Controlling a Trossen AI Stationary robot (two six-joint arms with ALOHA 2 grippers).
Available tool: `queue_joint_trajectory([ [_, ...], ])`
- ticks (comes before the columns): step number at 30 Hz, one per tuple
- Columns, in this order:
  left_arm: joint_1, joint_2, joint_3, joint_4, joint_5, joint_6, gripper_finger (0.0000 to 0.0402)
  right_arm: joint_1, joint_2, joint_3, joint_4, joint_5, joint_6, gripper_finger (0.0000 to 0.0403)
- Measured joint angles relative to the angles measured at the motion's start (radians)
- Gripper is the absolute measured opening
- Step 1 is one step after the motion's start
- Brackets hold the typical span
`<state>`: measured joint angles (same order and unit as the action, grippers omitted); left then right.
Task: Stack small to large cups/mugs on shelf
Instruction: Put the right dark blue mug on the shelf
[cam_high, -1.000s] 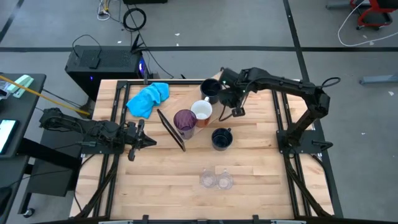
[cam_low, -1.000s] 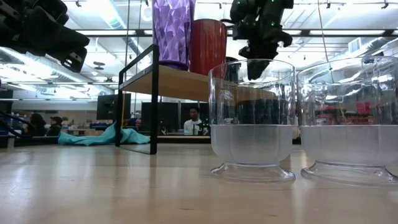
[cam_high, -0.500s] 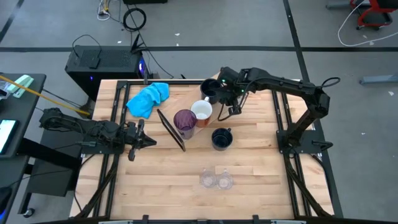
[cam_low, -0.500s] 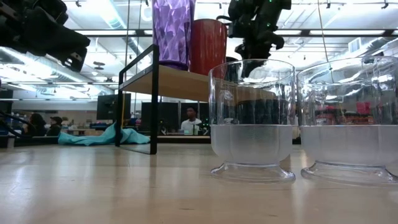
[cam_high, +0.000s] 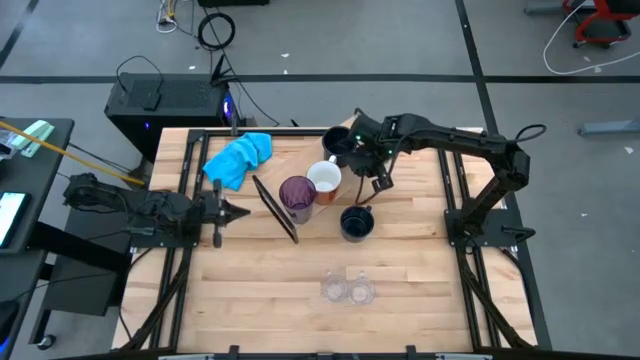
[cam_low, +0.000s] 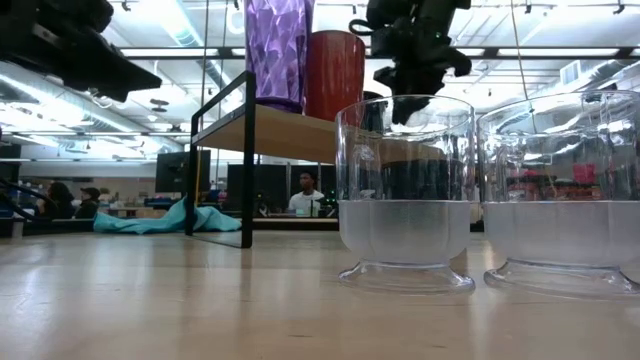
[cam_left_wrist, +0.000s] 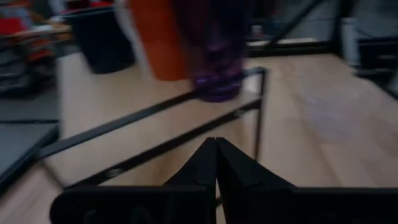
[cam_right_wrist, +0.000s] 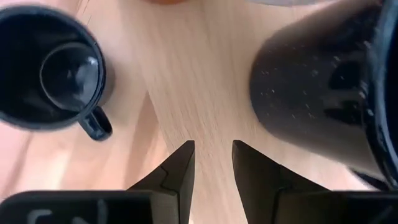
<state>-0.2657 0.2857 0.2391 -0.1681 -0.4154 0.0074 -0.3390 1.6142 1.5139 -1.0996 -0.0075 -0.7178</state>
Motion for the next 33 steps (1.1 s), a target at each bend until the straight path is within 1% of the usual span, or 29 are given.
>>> queue_joint_trajectory([
  [2, 0.0, 0.0, -0.001, -0.001, -0.036, -0.018, 0.0012, 0.012, 0.0, 0.0, -0.002, 0.025, -0.06, 0.0114],
  [4, 0.0, 0.0, -0.002, -0.001, -0.04, -0.033, 0.0013, 0.026, 0.0, 0.0, -0.002, 0.081, -0.072, 0.0114],
  [7, 0.0, 0.0, -0.012, 0.015, -0.04, -0.073, 0.0011, 0.047, 0.0, 0.0, -0.002, 0.147, -0.049, 0.0114],
  [12, 0.0, 0.002, -0.066, 0.102, -0.044, -0.118, 0.0011, 0.085, 0.0, 0.0, -0.001, 0.177, -0.01, 0.0114],
  [15, 0.0, 0.002, -0.075, 0.105, -0.044, -0.135, 0.0022, 0.111, 0.0, 0.0, 0.019, 0.193, 0.07, 0.0109],
  [18, 0.0, 0.002, -0.078, 0.105, -0.045, -0.187, 0.0034, 0.13, -0.004, 0.0, 0.034, 0.194, 0.177, 0.01],
  [22, 0.0, 0.002, -0.078, 0.105, -0.044, -0.275, 0.0042, 0.133, -0.008, 0.001, 0.038, 0.194, 0.368, 0.0089],
  [24, 0.0, 0.002, -0.078, 0.105, -0.044, -0.305, 0.0042, 0.133, -0.013, 0.001, 0.039, 0.194, 0.461, 0.0085],
  [27, 0.0, 0.002, -0.078, 0.105, -0.044, -0.31, 0.0039, 0.132, -0.025, 0.001, 0.056, 0.194, 0.579, 0.008],
  [33, 0.001, 0.002, -0.078, 0.104, -0.044, -0.311, 0.0029, 0.132, -0.042, 0.001, 0.119, 0.194, 0.693, 0.0077],
])
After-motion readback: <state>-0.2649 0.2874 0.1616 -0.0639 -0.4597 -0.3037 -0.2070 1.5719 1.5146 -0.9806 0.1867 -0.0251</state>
